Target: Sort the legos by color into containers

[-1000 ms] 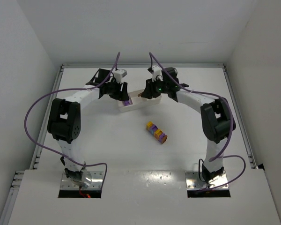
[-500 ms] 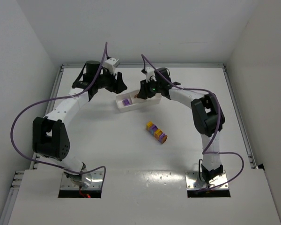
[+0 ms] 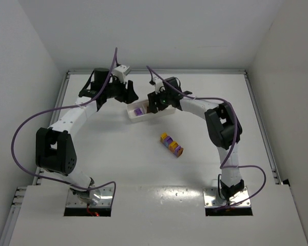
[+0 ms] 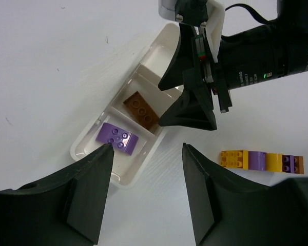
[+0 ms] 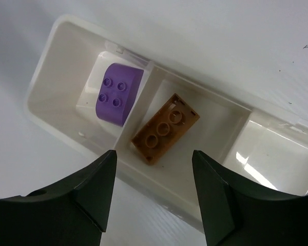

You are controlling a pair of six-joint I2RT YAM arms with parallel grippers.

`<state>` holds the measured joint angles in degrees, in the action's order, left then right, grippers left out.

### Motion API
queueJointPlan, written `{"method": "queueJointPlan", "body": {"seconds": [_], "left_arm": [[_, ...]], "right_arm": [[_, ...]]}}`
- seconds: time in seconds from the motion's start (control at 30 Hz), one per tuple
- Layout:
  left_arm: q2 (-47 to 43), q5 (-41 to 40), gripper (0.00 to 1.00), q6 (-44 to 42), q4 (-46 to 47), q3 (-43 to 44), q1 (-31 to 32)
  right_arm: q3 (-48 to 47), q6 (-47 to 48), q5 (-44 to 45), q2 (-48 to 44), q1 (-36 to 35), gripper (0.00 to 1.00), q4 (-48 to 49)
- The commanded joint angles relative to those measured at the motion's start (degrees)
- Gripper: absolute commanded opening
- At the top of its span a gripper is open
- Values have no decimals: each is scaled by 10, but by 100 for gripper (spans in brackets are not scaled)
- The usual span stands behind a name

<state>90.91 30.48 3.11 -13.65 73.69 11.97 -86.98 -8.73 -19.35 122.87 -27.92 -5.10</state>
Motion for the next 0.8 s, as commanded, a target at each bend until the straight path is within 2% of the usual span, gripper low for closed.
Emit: {"method": "queueJointPlan", "body": {"seconds": [0.0,0.2,0.4,0.6,0.77], "left_arm": [[-10,7,62,5,11,-1,-5],[-10,12,62,10,16,-1,-5],[-10,18,62,15,21,-7,-5],[-15,18,62,15,27,-13,-5],[-26,23,62,21,38,-29,-5]], "right_arm": [[-9,23,20,-9,-8,61,-3],[9,28,27,-25,-8,58,-38],[42,11,-9,-47,-8,57,-52],[93,-23,-50,-97,-8,57,-31],[92,-46,-94,-133,-8,62,-5]]}}
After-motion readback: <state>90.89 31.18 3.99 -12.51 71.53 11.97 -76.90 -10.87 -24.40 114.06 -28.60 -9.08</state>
